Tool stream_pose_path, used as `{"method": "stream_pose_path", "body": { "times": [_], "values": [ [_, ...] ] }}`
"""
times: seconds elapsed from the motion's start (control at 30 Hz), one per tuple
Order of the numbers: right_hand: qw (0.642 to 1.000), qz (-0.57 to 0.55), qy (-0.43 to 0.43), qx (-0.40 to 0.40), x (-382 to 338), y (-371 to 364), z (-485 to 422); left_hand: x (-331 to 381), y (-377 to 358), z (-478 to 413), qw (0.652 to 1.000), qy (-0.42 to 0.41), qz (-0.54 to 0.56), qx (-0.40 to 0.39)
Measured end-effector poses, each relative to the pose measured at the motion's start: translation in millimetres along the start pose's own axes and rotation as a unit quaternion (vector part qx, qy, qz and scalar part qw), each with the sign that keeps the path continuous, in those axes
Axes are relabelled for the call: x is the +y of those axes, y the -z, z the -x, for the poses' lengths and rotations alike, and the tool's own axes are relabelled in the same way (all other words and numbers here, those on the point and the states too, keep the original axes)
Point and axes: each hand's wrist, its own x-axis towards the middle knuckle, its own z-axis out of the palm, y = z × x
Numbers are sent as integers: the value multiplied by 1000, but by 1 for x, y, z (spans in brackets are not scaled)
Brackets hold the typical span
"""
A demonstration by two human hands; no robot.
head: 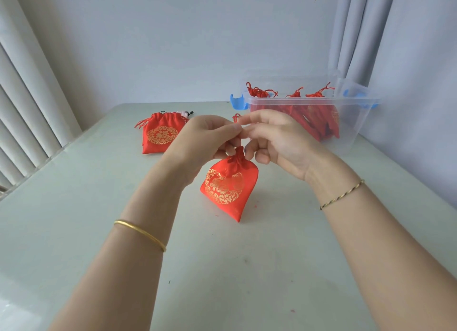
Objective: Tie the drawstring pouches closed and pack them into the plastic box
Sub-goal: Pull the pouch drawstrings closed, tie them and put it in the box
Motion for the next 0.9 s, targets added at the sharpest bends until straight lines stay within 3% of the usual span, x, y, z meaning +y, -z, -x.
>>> {"method": "stream_pose_path", "body": {
  "times": [0.23,0.37,0.7,0.9],
  "values": [
    [1000,-10,28,9,2,3,-1,1,-1,2,999,5,32,13],
    [993,70,93,16,4,0,1,-1,-2,1,998,7,16,58],
    [932,280,212,88,4,-9,0,-2,-4,-1,992,-3,0,123],
    [901,342,250,92,1,-12,1,-2,-3,-3,989,8,-3,151]
  ]
}}
